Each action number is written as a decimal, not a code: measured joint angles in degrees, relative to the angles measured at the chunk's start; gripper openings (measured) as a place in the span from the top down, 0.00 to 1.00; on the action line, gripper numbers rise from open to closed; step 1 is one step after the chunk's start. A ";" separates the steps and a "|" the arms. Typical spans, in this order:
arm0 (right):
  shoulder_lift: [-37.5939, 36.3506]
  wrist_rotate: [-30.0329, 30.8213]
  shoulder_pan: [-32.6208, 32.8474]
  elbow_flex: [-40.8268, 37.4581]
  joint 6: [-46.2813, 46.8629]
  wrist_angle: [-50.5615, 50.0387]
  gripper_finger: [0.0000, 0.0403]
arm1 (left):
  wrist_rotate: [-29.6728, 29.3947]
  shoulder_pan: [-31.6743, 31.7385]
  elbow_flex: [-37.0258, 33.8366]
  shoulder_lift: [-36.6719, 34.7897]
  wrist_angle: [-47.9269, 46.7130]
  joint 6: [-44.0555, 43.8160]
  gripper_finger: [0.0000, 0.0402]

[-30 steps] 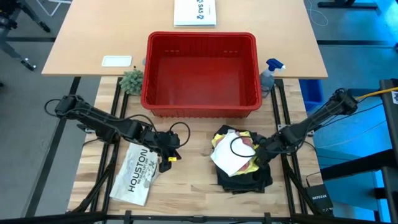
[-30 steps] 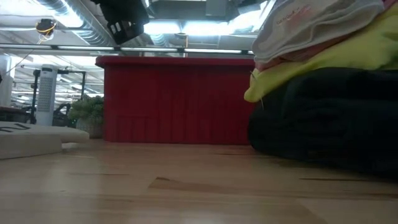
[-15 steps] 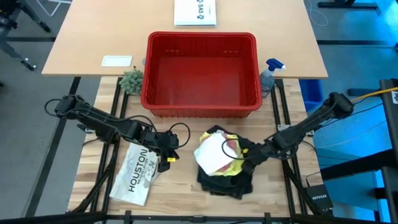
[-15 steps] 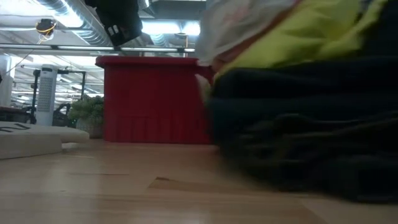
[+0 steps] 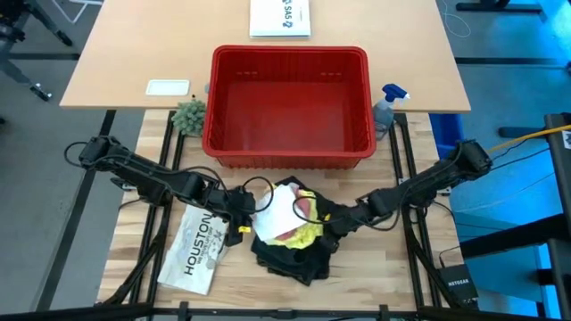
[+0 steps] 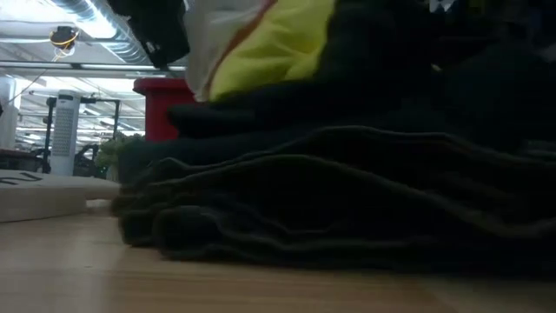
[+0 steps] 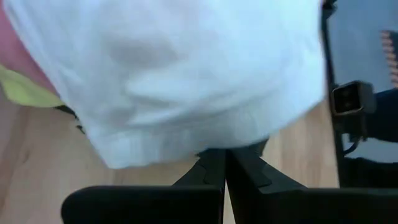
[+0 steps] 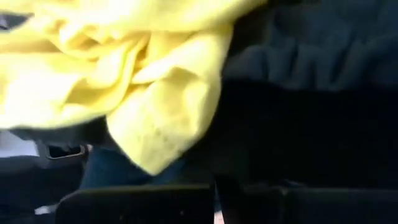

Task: Fold laundry
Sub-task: Put the stacked clothes into the red bin

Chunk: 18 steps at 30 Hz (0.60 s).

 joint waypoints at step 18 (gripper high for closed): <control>-3.63 4.11 4.97 9.16 3.50 -23.09 1.00 | -9.25 1.30 0.02 -11.58 -0.52 2.32 1.00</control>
